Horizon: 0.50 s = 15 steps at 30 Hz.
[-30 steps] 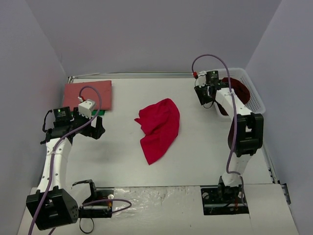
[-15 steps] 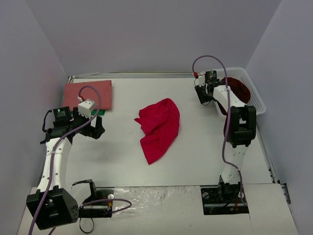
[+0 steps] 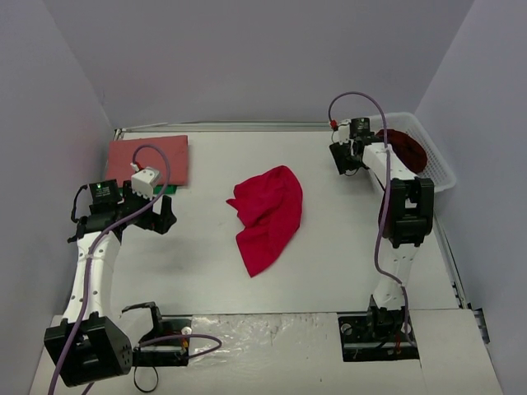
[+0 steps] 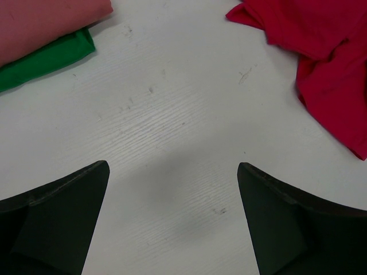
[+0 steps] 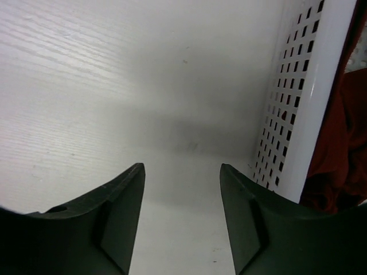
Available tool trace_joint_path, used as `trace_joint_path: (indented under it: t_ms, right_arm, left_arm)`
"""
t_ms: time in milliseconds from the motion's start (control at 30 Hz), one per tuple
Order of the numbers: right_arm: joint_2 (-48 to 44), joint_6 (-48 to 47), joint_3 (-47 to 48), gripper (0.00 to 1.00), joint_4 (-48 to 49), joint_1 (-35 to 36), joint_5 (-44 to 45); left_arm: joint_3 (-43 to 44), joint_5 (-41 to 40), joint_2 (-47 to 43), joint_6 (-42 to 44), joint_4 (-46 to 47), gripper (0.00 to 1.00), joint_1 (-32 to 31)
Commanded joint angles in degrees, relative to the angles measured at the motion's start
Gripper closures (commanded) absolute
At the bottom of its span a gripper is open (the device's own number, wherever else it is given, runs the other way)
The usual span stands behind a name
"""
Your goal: Fold and stack the t-shirts
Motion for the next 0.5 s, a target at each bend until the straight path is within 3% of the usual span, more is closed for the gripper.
trace_joint_path:
  t_ms: [0, 100, 267, 467]
  right_arm:
    - [-7.28, -2.17, 0.27, 0.46, -3.10, 3.53, -3.02]
    - [-11.23, -5.42, 0.19, 0.40, -7.24, 7.65, -7.50]
    - [-17.04, -8.77, -5.87, 0.36, -8.12, 18.56, -4.53]
    - [-12.57, -6.75, -2.21, 0.37, -8.04, 29.29, 0.74]
  left_arm:
    - [1.27, 1.42, -0.16, 0.31, -0.22, 0.06, 0.60]
    - [1.45, 1.42, 0.46, 0.05, -0.40, 0.06, 0.69]
    - [2.50, -1.04, 1.25, -4.52, 1.35, 0.06, 4.80]
    - [3.03, 2.12, 1.95, -6.98, 1.01, 0.06, 11.31]
